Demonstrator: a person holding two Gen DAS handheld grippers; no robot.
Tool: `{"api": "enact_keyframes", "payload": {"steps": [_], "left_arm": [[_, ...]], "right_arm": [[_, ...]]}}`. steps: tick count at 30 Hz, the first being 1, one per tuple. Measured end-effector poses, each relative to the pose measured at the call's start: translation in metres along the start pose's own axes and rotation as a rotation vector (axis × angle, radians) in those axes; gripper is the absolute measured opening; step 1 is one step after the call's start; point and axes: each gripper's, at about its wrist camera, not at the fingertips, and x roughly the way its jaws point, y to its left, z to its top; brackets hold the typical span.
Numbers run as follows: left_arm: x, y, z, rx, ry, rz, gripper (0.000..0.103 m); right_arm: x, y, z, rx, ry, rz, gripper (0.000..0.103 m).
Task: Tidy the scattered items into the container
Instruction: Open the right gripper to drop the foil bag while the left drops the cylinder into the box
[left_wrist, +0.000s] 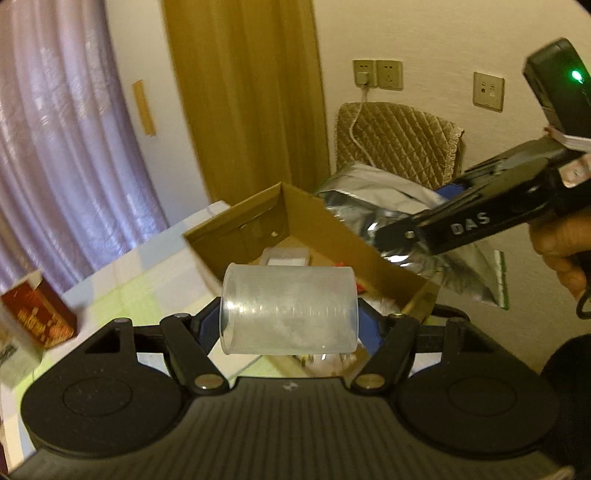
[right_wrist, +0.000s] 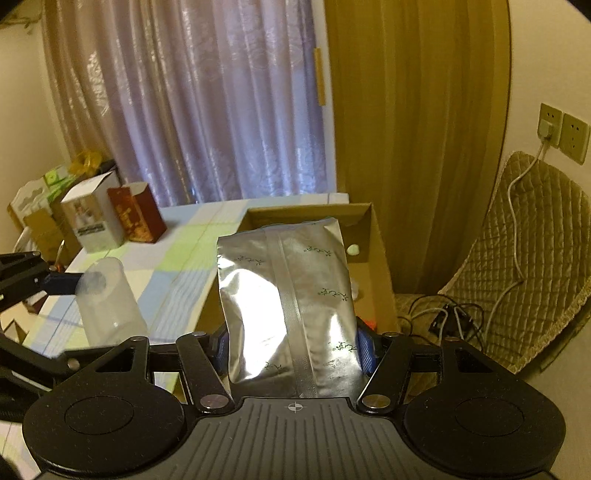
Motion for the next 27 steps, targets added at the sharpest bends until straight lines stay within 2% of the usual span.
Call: {"api": "enact_keyframes", "payload": {"steps": [6, 11, 27], "left_arm": [[0.039, -0.008, 0.01, 0.068, 0.025, -0.02, 0.069], [0.061, -0.009, 0.009, 0.08, 0.046, -0.034, 0.069], [0.078, 0.001, 0.015, 0.063, 0.041, -0.046, 0.069]], "right_arm": [[0.024, -0.022, 0.008, 0.038, 0.014, 0.006, 0.064], [0.035, -0.035, 0.01, 0.06, 0.028, 0.01, 0.064], [0.048, -0.041, 0.02, 0.063, 0.024, -0.005, 0.064]]}}
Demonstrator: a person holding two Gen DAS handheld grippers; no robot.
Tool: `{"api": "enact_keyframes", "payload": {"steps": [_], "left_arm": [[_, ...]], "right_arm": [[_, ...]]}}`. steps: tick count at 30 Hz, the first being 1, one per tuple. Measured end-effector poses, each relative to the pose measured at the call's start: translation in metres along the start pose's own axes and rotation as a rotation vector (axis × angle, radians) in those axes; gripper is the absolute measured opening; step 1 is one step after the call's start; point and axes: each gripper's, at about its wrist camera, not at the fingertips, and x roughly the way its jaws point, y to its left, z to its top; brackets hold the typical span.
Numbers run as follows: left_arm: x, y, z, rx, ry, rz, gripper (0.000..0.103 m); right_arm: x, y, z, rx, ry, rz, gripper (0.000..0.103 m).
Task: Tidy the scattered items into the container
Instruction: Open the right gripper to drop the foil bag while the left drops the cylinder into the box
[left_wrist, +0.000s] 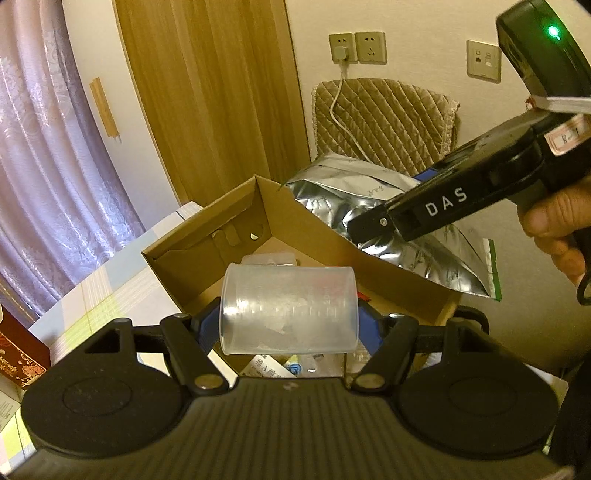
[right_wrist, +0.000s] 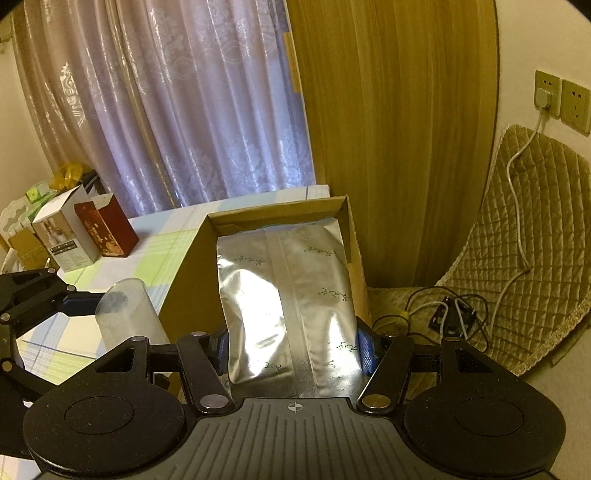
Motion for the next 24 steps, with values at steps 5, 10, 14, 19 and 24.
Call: {"api": "enact_keyframes", "payload": {"steps": [5, 10, 14, 19, 24], "left_arm": [[0.003, 0.006, 0.004, -0.004, -0.01, -0.006, 0.069], [0.01, 0.007, 0.004, -0.011, -0.004, -0.019, 0.071], [0.008, 0.009, 0.0, -0.024, -0.013, 0.003, 0.082], [0.001, 0.015, -0.008, -0.035, -0.006, 0.025, 0.082], [-0.01, 0.021, -0.017, -0.056, -0.002, 0.054, 0.082]], "right_arm": [[0.004, -0.001, 0.003, 0.002, -0.004, -0.004, 0.064], [0.007, -0.003, 0.002, 0.007, 0.003, -0.007, 0.064], [0.008, -0.005, 0.0, 0.009, 0.007, -0.008, 0.064], [0.008, -0.007, -0.001, 0.019, 0.01, -0.009, 0.064], [0.007, -0.006, 0.002, 0.022, 0.006, -0.005, 0.064]]}}
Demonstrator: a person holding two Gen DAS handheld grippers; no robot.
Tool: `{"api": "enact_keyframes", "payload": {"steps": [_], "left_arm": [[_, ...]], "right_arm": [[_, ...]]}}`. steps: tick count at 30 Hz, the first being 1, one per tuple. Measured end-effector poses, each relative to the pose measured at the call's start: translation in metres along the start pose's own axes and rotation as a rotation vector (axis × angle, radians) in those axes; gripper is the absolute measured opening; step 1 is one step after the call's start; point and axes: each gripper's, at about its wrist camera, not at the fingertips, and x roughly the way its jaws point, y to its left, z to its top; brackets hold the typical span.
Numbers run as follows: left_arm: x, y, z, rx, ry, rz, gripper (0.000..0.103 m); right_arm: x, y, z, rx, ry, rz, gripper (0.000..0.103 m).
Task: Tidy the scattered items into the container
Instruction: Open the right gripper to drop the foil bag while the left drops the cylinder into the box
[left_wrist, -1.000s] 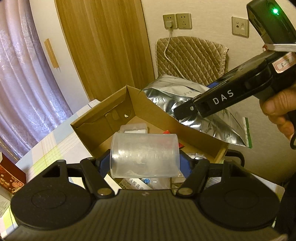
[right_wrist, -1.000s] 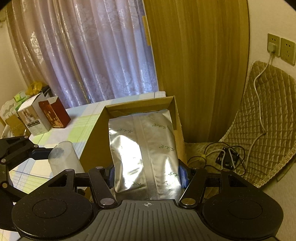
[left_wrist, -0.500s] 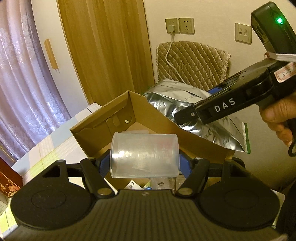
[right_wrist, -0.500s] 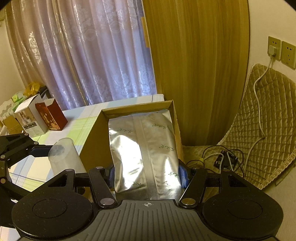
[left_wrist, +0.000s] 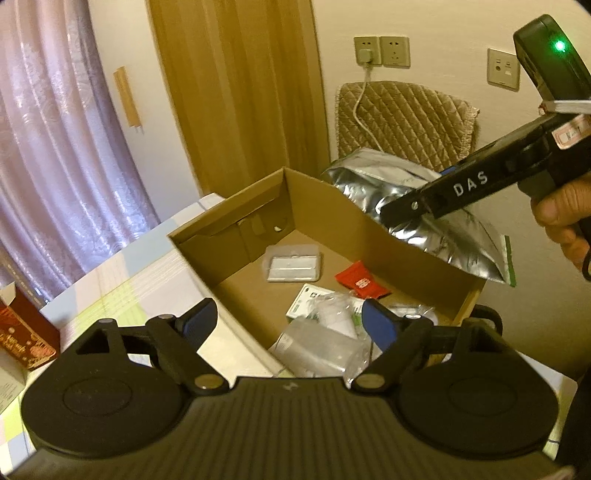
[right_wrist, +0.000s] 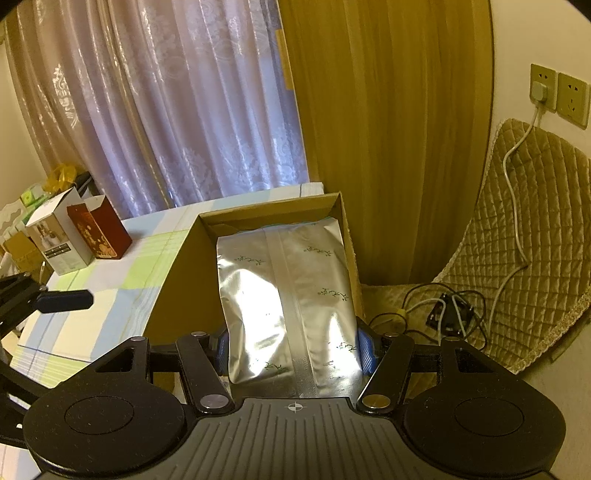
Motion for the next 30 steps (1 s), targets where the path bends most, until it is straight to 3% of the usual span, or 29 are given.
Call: {"api": "enact_keyframes", "payload": {"steps": [28, 29, 30], "left_arm": [[-0.018, 0.012, -0.017, -0.074, 0.017, 0.031, 0.083], [-0.017, 0.012, -0.016, -0.078, 0.018, 0.031, 0.083], [-0.017, 0.013, -0.017, -0.08, 0.018, 0.03, 0.083]], "right_arm": [[0.023, 0.01, 0.019, 0.019, 0.017, 0.011, 0.065], [0.025, 0.009, 0.019, 0.021, 0.023, 0.019, 0.067], [0.025, 0.008, 0.017, 0.025, 0.016, 0.019, 0.085]]}}
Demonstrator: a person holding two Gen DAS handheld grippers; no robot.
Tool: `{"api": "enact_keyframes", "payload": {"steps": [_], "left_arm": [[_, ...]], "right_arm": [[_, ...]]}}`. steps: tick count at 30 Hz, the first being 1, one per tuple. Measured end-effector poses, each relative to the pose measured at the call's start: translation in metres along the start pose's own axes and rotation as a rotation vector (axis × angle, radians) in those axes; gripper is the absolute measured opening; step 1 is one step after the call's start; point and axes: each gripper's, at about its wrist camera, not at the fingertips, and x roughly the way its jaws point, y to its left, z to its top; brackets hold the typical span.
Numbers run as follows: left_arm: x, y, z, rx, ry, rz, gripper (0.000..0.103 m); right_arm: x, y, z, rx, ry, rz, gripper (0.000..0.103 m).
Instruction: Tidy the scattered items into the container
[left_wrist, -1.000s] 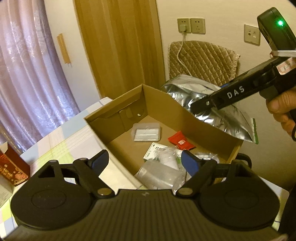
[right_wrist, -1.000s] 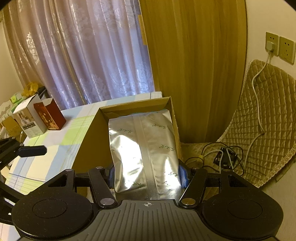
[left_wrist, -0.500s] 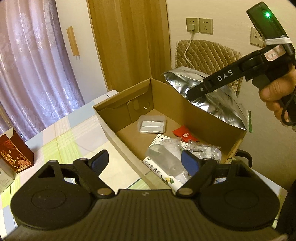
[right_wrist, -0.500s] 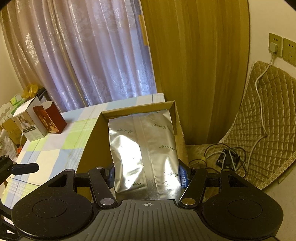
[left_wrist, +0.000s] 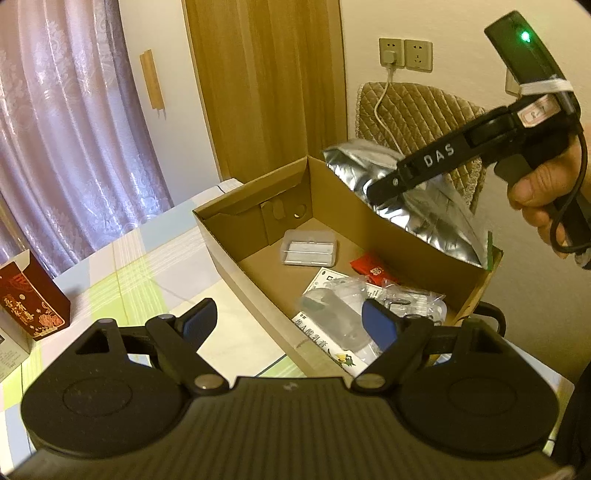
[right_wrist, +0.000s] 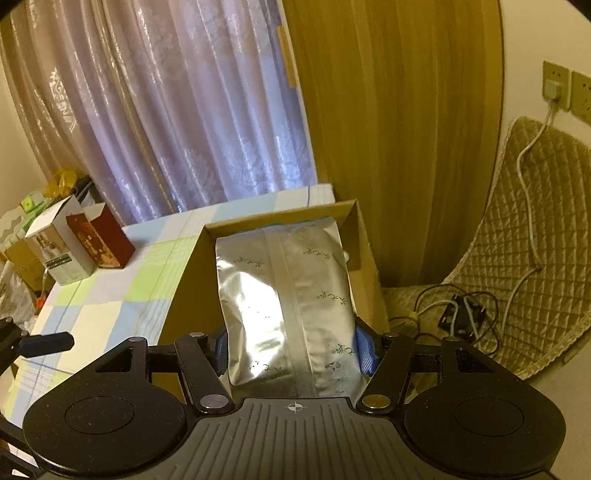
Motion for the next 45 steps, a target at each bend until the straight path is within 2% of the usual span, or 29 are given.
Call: {"api": "enact_keyframes", "payload": {"steps": [1, 2, 14, 21, 30, 36, 38, 40, 45], "left_arm": [[0.0, 0.001, 0.0, -0.001, 0.0, 0.001, 0.083], [0.0, 0.001, 0.0, -0.002, 0.001, 0.001, 0.083], [-0.014, 0.002, -0.004, -0.025, -0.004, 0.008, 0.083], [-0.034, -0.007, -0.008, -0.058, -0.006, 0.016, 0.086], [-0.061, -0.023, -0.03, -0.133, 0.016, 0.01, 0.087], [-0.078, -0.033, -0.044, -0.184, 0.026, 0.019, 0.091], [-0.085, -0.036, -0.047, -0.202, 0.018, 0.031, 0.099], [-0.092, -0.037, -0.049, -0.217, 0.01, 0.043, 0.102], [-0.111, -0.041, -0.051, -0.26, -0.001, 0.065, 0.102]], "right_arm": [[-0.002, 0.0, -0.001, 0.004, -0.02, 0.0, 0.1], [-0.006, 0.0, -0.002, 0.004, -0.043, 0.003, 0.102], [-0.032, 0.002, -0.007, 0.023, -0.065, 0.01, 0.102], [-0.049, 0.012, -0.033, 0.047, -0.035, 0.011, 0.102], [-0.074, 0.015, -0.072, 0.11, 0.007, 0.007, 0.102], [-0.095, 0.02, -0.089, 0.128, 0.016, 0.01, 0.102], [-0.103, 0.024, -0.093, 0.121, 0.013, 0.012, 0.102], [-0.111, 0.029, -0.096, 0.115, 0.009, 0.015, 0.102], [-0.137, 0.041, -0.108, 0.091, -0.01, -0.011, 0.102]]}}
